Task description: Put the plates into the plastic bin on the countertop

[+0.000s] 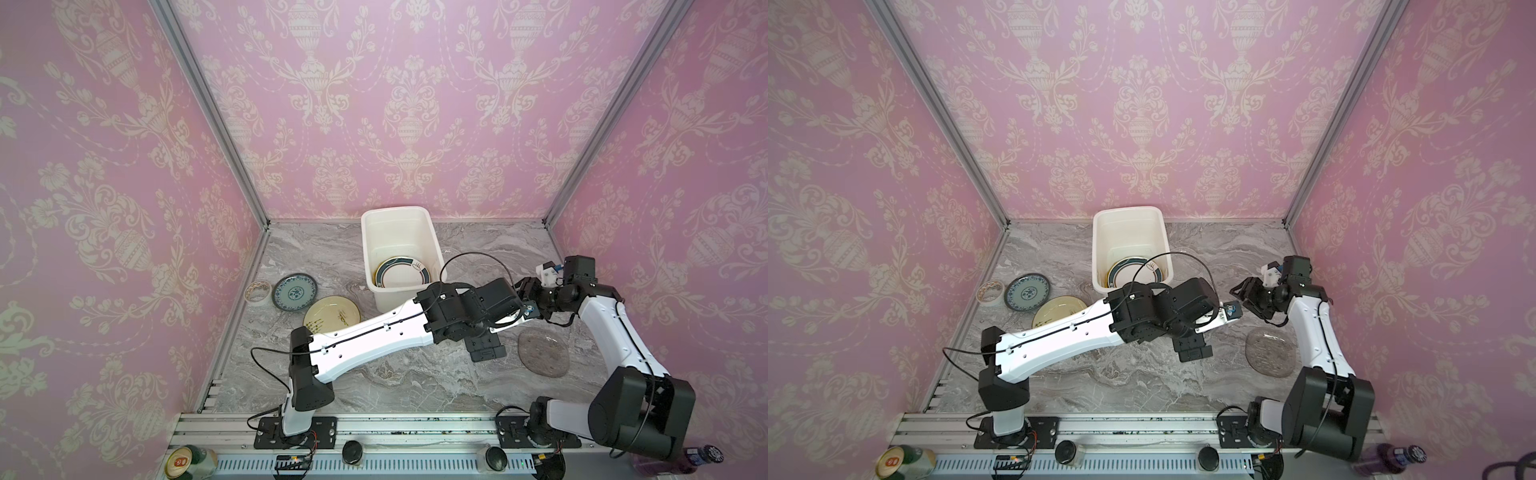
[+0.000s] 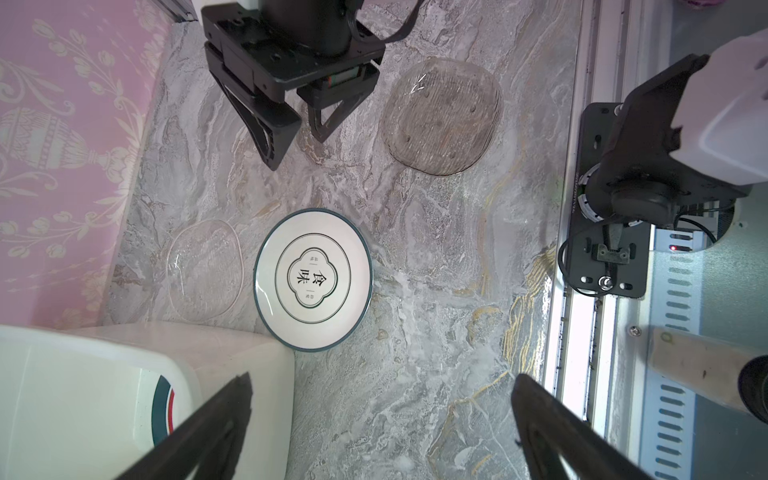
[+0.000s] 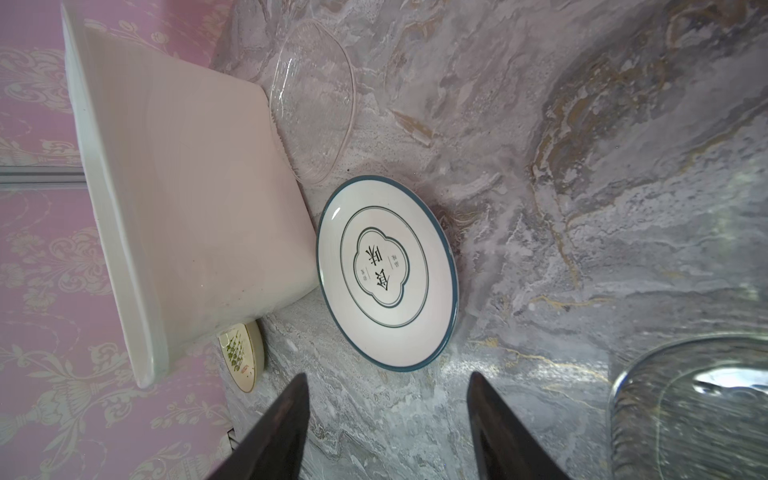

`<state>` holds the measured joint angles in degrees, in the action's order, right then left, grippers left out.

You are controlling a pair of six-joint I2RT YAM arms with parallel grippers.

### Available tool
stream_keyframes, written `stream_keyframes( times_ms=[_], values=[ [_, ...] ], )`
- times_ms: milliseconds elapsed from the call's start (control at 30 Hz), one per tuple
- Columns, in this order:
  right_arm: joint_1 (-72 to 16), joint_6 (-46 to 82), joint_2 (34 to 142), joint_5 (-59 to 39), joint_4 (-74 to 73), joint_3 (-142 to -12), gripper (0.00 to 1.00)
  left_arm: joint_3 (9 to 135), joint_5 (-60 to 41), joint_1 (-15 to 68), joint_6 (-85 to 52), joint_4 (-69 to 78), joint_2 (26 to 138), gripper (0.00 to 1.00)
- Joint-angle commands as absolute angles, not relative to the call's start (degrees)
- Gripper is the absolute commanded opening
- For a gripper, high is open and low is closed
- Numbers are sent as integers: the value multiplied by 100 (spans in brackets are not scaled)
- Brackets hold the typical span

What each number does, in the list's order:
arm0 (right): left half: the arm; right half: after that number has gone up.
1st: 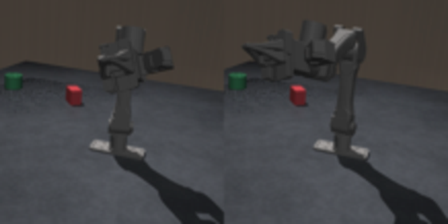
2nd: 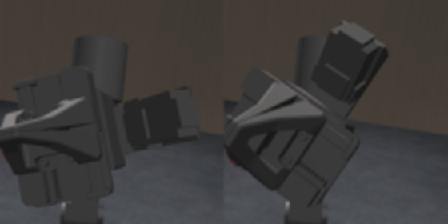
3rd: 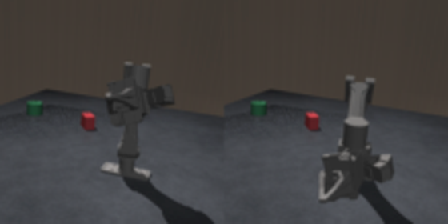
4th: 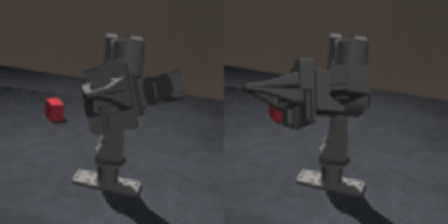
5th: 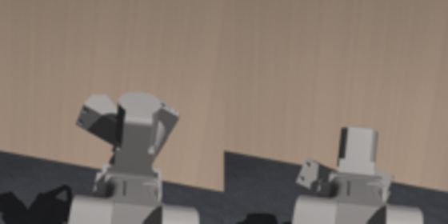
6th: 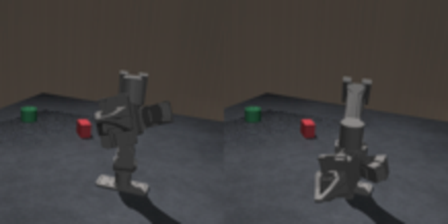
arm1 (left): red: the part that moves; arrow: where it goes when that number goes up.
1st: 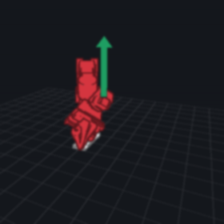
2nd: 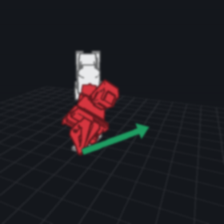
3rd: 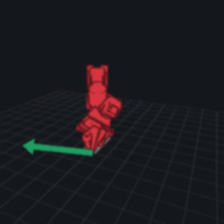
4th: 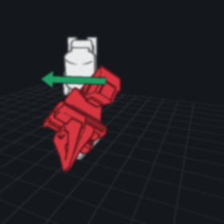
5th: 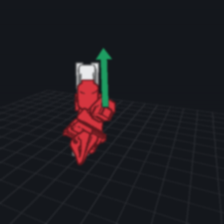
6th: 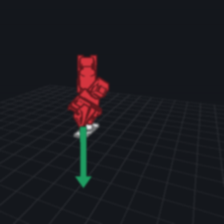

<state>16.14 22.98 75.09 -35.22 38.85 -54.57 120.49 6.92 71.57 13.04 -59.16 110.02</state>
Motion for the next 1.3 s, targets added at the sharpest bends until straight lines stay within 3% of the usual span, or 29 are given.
stream_keyframes(
  times_ms=[0,500,1267],
  values=[
    [1626,2214,7836,-3858,3566,-5324,62,11912,630,7198,1063,-5605,11035,99],
    [1562,2170,9084,-4175,2732,-5037,62,11138,798,7198,885,-5041,10751,99],
    [889,2634,10138,-4479,1569,-4861,58,11168,826,6938,327,-4909,10749,99]
  ],
)
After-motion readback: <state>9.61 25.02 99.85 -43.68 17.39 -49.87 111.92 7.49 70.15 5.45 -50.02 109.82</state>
